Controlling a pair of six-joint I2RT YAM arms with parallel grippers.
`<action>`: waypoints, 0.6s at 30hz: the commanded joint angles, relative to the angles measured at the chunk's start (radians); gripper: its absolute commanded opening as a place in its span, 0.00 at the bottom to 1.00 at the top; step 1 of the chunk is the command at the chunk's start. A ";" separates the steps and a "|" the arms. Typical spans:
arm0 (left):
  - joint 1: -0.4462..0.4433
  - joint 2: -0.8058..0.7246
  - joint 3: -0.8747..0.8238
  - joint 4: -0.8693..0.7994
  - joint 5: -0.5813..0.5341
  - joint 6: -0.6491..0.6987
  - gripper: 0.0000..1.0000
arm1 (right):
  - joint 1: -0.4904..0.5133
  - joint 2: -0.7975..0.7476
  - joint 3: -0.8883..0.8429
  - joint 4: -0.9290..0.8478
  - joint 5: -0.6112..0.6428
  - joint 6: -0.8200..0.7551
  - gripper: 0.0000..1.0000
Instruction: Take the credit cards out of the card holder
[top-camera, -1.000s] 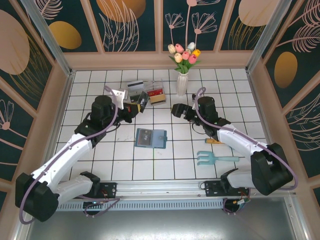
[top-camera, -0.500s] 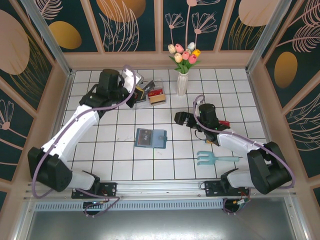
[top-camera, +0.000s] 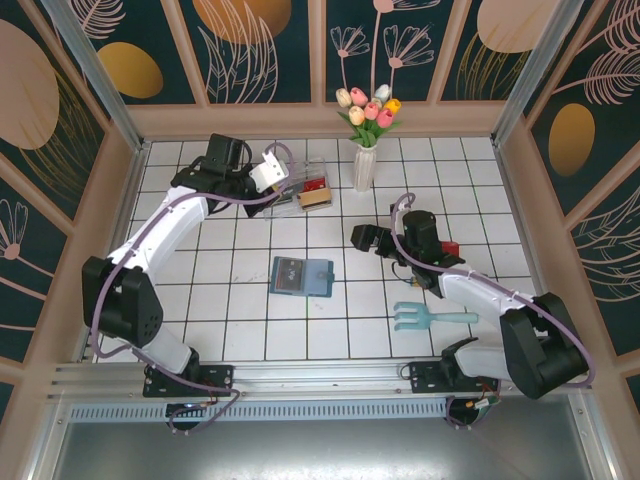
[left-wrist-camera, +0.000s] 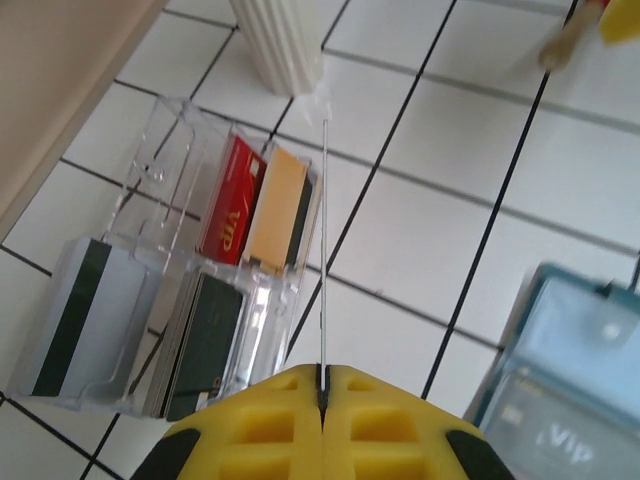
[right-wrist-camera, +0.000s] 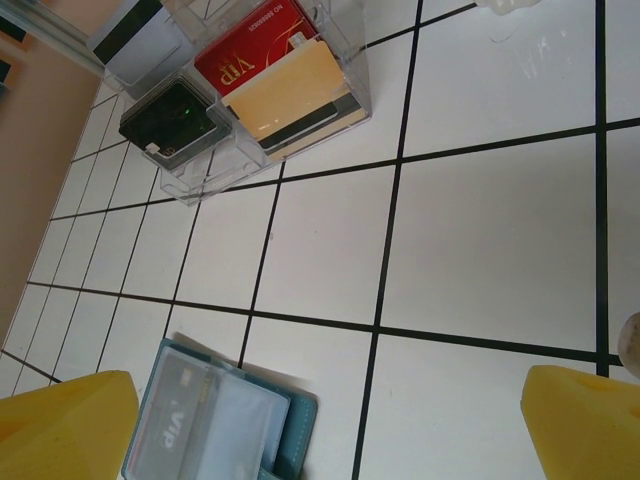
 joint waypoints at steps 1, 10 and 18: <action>0.021 0.035 -0.023 0.054 -0.017 0.156 0.00 | -0.009 0.020 -0.013 0.045 -0.018 0.012 0.99; 0.077 0.246 0.076 0.043 -0.037 0.297 0.00 | -0.012 0.068 -0.021 0.075 -0.008 0.021 0.99; 0.085 0.287 0.056 0.157 -0.060 0.328 0.00 | -0.014 0.085 -0.026 0.090 0.013 0.022 0.99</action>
